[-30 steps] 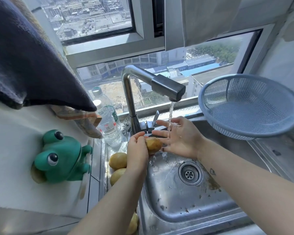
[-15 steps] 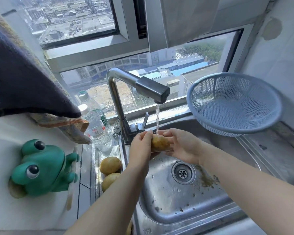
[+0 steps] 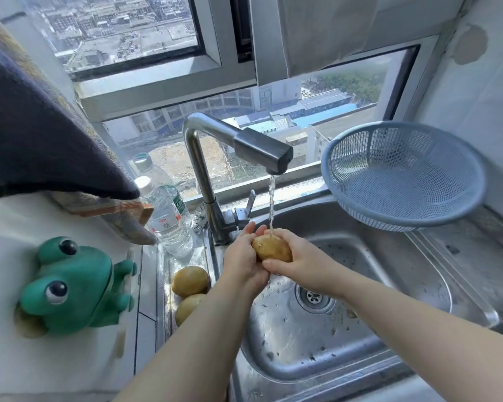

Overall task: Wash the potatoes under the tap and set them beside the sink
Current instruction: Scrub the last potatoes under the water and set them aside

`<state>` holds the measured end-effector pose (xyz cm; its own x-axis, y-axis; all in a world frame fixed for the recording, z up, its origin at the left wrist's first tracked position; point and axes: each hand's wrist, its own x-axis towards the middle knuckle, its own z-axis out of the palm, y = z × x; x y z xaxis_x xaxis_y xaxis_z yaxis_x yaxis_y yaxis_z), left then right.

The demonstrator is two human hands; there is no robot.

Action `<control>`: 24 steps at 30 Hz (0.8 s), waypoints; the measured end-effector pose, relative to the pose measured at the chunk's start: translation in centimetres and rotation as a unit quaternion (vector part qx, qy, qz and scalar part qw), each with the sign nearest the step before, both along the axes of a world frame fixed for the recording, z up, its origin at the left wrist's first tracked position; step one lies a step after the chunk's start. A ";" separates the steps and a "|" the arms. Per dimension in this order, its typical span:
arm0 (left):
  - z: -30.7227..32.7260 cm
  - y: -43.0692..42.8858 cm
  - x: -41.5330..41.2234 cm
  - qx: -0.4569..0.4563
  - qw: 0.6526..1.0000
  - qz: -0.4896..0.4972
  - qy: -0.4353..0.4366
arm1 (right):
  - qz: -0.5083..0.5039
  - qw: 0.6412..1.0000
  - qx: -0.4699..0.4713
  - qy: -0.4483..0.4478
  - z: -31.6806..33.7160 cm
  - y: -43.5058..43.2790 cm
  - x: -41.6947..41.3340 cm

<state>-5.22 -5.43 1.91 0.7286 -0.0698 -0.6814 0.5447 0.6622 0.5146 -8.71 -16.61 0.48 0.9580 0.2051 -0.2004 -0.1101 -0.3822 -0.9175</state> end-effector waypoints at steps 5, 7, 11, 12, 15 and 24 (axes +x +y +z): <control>-1.4 0.0 -1.1 0.083 0.983 -0.124 -0.109 | -0.026 0.994 -0.072 -0.075 -0.5 -0.2 -0.2; -2.0 0.2 -1.8 0.107 0.959 -0.195 -0.177 | -0.032 0.995 -0.073 -0.068 -0.4 -0.5 0.2; -2.2 0.5 -2.2 0.148 0.930 -0.234 -0.241 | -0.027 0.995 -0.079 -0.053 0.0 -0.5 1.1; -2.1 0.4 -2.2 0.152 0.933 -0.217 -0.245 | -0.033 0.995 -0.077 -0.054 0.1 -0.3 1.2; -2.2 -0.4 -1.8 0.206 0.941 -0.127 -0.235 | -0.047 0.991 -0.087 -0.093 0.1 0.7 0.9; -1.3 -1.5 -1.5 0.185 0.975 -0.048 -0.110 | -0.021 0.980 -0.109 -0.164 -1.0 0.6 -0.1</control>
<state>-6.76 -6.95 0.63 0.8626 0.0757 -0.5002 0.4442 0.3599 0.8205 -8.85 -16.04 -0.57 0.9850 0.1500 0.0849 0.1567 -0.5742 -0.8036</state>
